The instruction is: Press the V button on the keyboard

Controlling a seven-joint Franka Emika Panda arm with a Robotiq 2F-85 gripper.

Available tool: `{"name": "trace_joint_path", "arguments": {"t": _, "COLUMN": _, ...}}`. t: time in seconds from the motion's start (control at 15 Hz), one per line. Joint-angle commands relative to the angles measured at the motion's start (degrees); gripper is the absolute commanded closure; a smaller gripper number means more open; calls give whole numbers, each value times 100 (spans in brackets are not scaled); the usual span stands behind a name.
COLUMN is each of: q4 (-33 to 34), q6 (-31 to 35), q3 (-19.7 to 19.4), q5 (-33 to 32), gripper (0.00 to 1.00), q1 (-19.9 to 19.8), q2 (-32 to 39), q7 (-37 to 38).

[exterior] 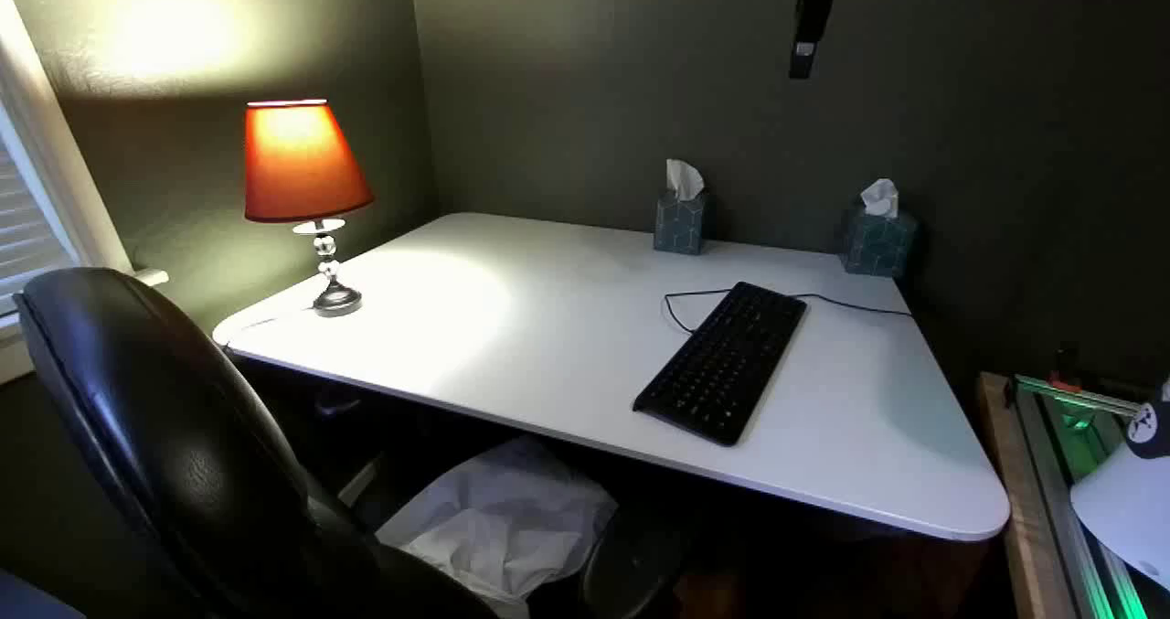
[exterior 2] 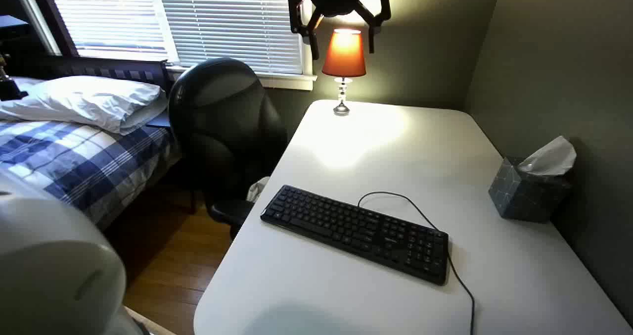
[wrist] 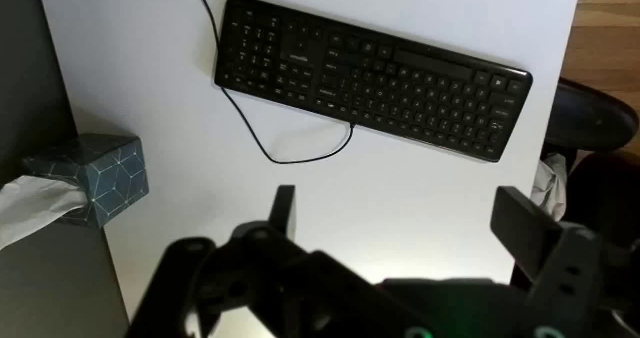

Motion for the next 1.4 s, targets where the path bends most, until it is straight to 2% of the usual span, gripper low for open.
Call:
{"name": "trace_joint_path", "arguments": {"t": 0.0, "q4": 10, "q6": -14, "q3": -25, "q5": -12, "gripper": 0, "q1": 34, "q2": 1, "q7": 12}}
{"name": "trace_joint_path", "arguments": {"t": 0.33, "q4": 41, "q6": 37, "q3": -20, "q5": 153, "gripper": 0, "q1": 88, "q2": 315, "q7": 125}}
{"name": "trace_joint_path", "arguments": {"t": 0.67, "q4": -382, "q6": 653, "q3": -81, "q5": 589, "gripper": 0, "q1": 160, "q2": 662, "q7": 175}}
{"name": "trace_joint_path", "arguments": {"t": 0.93, "q4": -1009, "q6": 1677, "q3": -77, "q5": 959, "gripper": 0, "q1": 101, "q2": 804, "q7": 466}}
{"name": "trace_joint_path", "arguments": {"t": 1.33, "q4": -1578, "q6": 2421, "q3": -144, "q5": 1447, "gripper": 0, "q1": 98, "q2": 1213, "q7": 344}}
